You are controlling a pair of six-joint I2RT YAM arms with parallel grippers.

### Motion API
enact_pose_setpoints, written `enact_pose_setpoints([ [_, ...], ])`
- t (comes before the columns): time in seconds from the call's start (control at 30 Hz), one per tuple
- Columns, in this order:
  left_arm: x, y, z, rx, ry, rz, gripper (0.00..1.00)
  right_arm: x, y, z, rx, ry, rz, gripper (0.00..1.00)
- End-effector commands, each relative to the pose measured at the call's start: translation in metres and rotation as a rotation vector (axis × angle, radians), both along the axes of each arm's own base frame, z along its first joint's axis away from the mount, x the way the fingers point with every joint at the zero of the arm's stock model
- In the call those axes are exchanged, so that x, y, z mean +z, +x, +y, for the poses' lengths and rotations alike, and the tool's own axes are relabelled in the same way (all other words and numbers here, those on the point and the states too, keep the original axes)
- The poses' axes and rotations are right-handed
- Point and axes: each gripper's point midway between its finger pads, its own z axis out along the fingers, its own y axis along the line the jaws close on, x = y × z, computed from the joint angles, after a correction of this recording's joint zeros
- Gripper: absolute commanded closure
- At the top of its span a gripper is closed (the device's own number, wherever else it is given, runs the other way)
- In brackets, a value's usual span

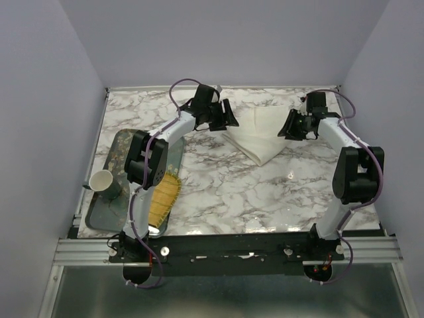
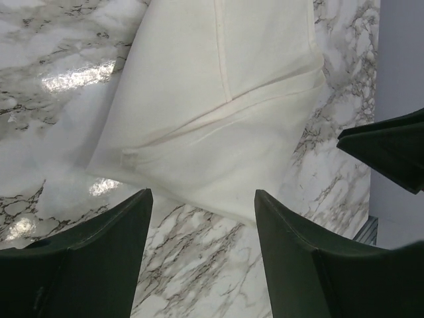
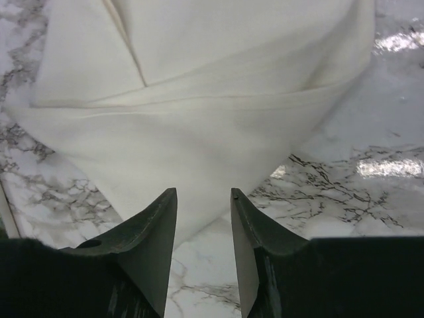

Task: Fold the napkin, place the utensils inside, and roll it up
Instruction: Fold the napkin

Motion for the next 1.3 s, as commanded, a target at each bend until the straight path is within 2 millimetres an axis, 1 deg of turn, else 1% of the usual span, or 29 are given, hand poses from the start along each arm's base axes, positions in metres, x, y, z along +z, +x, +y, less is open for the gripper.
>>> enact_pose_setpoints([
  [0.0,0.004,0.009,-0.012,-0.01,-0.026,-0.017,0.26,-0.015,0.006,-0.023,-0.085,-0.044,-0.004,0.56],
  [0.03,0.003,0.01,-0.013,-0.013,-0.028,-0.016,0.23,-0.019,0.008,-0.034,-0.112,-0.041,0.005,0.57],
  [0.1,-0.003,0.012,-0.014,-0.018,-0.02,-0.004,0.23,-0.019,0.011,-0.035,-0.112,-0.028,0.004,0.58],
  [0.17,-0.007,0.013,-0.015,-0.02,-0.014,0.002,0.23,-0.025,0.012,-0.039,-0.128,-0.043,0.015,0.59],
  [0.23,-0.009,0.014,-0.013,-0.021,-0.005,0.004,0.24,-0.029,0.017,-0.042,-0.129,-0.062,0.014,0.56],
  [0.27,-0.01,0.014,-0.013,-0.018,0.0,0.004,0.24,-0.036,0.019,-0.045,-0.132,-0.077,0.027,0.54],
  [0.3,-0.01,0.014,-0.012,-0.018,0.002,0.004,0.24,-0.038,0.022,-0.047,-0.125,-0.091,0.025,0.53],
  [0.33,-0.012,0.014,-0.011,-0.013,0.009,0.005,0.24,-0.034,0.029,-0.049,-0.117,-0.101,0.005,0.53],
  [0.37,-0.014,0.014,-0.009,-0.015,0.024,0.008,0.24,-0.039,0.032,-0.05,-0.106,-0.112,0.012,0.52],
  [0.4,-0.013,0.014,-0.01,-0.016,0.03,0.005,0.24,-0.04,0.035,-0.052,-0.087,-0.134,0.003,0.51],
  [0.43,-0.015,0.015,-0.007,-0.005,0.046,0.003,0.24,-0.042,0.039,-0.055,-0.083,-0.149,0.0,0.5],
  [0.47,-0.013,0.014,-0.005,-0.007,0.061,-0.001,0.24,-0.038,0.045,-0.058,-0.08,-0.169,-0.017,0.49],
  [0.5,-0.014,0.015,-0.003,-0.004,0.069,-0.004,0.25,-0.045,0.045,-0.06,-0.062,-0.187,0.001,0.49],
  [0.57,-0.017,0.015,0.002,0.009,0.098,0.0,0.25,-0.051,0.041,-0.065,-0.059,-0.218,0.038,0.48],
  [0.63,-0.015,0.015,0.002,0.008,0.105,0.002,0.25,-0.055,0.039,-0.068,-0.06,-0.236,0.052,0.47],
  [0.67,-0.018,0.014,0.002,0.009,0.11,0.006,0.25,-0.057,0.037,-0.071,-0.07,-0.252,0.058,0.47],
  [0.73,-0.02,0.014,0.002,0.01,0.114,0.006,0.25,-0.059,0.034,-0.07,-0.063,-0.248,0.061,0.46],
  [0.87,-0.027,0.016,0.001,0.011,0.122,0.021,0.28,-0.06,0.039,-0.066,-0.044,-0.237,0.055,0.46],
  [0.93,-0.027,0.018,0.001,0.02,0.125,0.022,0.3,-0.06,0.041,-0.066,-0.04,-0.234,0.051,0.47],
  [1.13,-0.026,0.02,0.0,0.023,0.128,0.019,0.32,-0.065,0.039,-0.062,-0.025,-0.235,0.074,0.47],
  [1.27,-0.03,0.019,0.0,0.021,0.128,0.03,0.35,-0.065,0.041,-0.062,-0.022,-0.238,0.074,0.48],
])
